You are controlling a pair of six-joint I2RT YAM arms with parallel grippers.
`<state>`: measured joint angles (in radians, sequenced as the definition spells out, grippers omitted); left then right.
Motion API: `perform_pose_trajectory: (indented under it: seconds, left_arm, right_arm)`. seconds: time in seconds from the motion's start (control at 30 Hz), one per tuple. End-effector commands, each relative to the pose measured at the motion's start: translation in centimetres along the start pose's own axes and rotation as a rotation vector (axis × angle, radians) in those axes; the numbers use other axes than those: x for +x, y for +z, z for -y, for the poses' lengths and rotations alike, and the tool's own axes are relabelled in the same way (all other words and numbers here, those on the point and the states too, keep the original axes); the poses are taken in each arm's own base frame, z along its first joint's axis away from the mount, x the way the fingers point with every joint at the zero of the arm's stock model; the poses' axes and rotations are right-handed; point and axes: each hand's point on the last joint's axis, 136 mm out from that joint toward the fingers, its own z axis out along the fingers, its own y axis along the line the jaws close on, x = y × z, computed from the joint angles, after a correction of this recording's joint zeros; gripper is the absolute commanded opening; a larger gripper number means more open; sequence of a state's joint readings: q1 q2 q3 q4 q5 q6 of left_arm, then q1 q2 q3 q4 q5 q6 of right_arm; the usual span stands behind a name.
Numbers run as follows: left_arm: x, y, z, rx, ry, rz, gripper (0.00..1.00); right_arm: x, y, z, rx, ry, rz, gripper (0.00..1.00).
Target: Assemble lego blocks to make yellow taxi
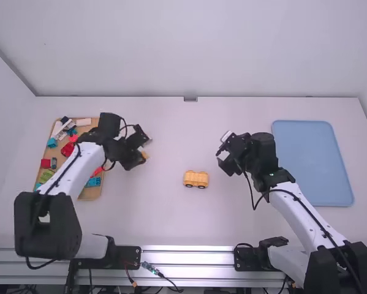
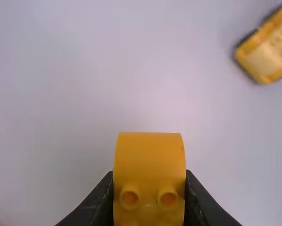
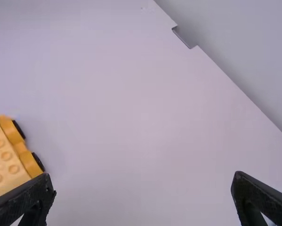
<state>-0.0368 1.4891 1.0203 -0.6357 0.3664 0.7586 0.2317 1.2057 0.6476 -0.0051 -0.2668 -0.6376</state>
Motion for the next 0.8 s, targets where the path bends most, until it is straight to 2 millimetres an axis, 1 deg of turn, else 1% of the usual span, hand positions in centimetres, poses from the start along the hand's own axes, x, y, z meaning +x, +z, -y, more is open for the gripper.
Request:
perform_pose_trajectory:
  seconds: [0.0,0.1,0.13,0.17,0.2,0.3,0.5,0.6,0.7,0.77]
  left_arm:
    - [-0.7,0.5,1.8,0.031,0.201,0.013,0.02]
    - [-1.4,2.0,3.1,0.040,0.262,0.021,0.02]
    - [-1.4,2.4,3.4,0.047,0.275,0.022,0.02]
    - [-1.5,3.1,4.1,0.063,0.328,0.019,0.01]
    - [-1.5,3.3,4.3,0.067,0.336,0.018,0.01]
    - [-1.4,4.6,5.8,0.103,0.381,-0.009,0.02]
    - [-1.1,7.4,6.7,0.128,0.423,-0.050,0.01]
    - [0.1,9.0,7.0,0.170,0.456,-0.088,0.01]
    - [0.5,9.5,7.4,0.194,0.467,-0.095,0.01]
    - [0.6,10.1,8.0,0.237,0.518,-0.068,0.01]
  right_arm:
    - [-0.3,-0.2,-0.5,-0.023,0.005,0.021,0.99]
    - [-0.2,-0.2,-0.5,-0.024,0.007,0.019,0.99]
    - [-0.2,-0.2,-0.5,-0.025,0.007,0.018,0.99]
    - [-0.2,-0.2,-0.6,-0.026,0.007,0.017,0.99]
    - [-0.2,-0.2,-0.6,-0.026,0.007,0.017,0.99]
    - [-0.1,-0.2,-0.6,-0.028,0.009,0.014,0.99]
    - [-0.2,-0.2,-1.0,-0.050,0.011,0.021,0.99]
    - [0.1,-0.2,-1.1,-0.053,0.014,0.011,0.99]
    - [0.1,-0.2,-1.1,-0.054,0.014,0.011,0.99]
    - [0.0,-0.2,-1.1,-0.052,0.013,0.012,0.99]
